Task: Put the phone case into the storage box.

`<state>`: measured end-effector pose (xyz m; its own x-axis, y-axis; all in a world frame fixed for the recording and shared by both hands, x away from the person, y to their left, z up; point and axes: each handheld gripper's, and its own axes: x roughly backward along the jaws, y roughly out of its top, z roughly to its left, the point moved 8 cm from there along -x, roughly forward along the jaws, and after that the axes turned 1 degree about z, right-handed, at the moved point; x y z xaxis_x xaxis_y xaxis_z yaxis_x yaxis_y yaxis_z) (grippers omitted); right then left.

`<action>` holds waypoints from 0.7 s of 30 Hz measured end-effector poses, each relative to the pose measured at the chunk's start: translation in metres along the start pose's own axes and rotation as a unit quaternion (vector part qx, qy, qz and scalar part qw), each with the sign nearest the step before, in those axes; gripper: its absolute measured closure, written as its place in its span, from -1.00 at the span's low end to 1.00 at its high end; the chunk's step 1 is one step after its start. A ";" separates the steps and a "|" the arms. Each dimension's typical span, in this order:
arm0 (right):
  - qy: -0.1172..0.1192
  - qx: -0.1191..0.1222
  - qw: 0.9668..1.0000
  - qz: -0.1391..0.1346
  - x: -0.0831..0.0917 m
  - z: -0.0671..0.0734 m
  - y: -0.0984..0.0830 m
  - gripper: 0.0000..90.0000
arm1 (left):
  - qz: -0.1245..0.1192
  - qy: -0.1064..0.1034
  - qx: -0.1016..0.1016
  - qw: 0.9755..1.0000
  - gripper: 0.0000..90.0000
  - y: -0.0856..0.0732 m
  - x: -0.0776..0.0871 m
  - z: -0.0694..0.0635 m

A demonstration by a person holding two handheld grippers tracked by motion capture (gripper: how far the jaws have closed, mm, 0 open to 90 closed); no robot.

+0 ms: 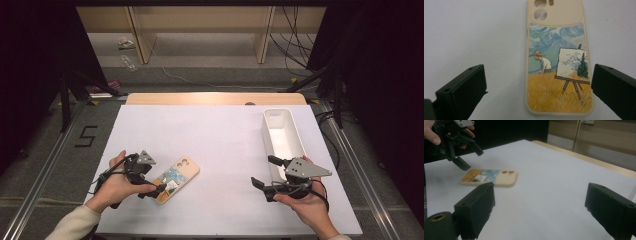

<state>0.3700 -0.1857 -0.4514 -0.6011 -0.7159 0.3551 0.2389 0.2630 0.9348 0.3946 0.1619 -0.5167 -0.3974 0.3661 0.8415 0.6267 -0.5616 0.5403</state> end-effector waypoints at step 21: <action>0.002 0.000 1.000 0.001 0.000 0.000 -0.001 -0.77 | 0.133 -0.009 -0.027 0.991 -1.00 0.010 -0.035 -0.020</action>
<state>0.3698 -0.1853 -0.4521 -0.5976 -0.7181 0.3567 0.2399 0.2644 0.9341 0.4013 0.1284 -0.5404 -0.2107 0.2133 0.9540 0.6699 -0.6792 0.2998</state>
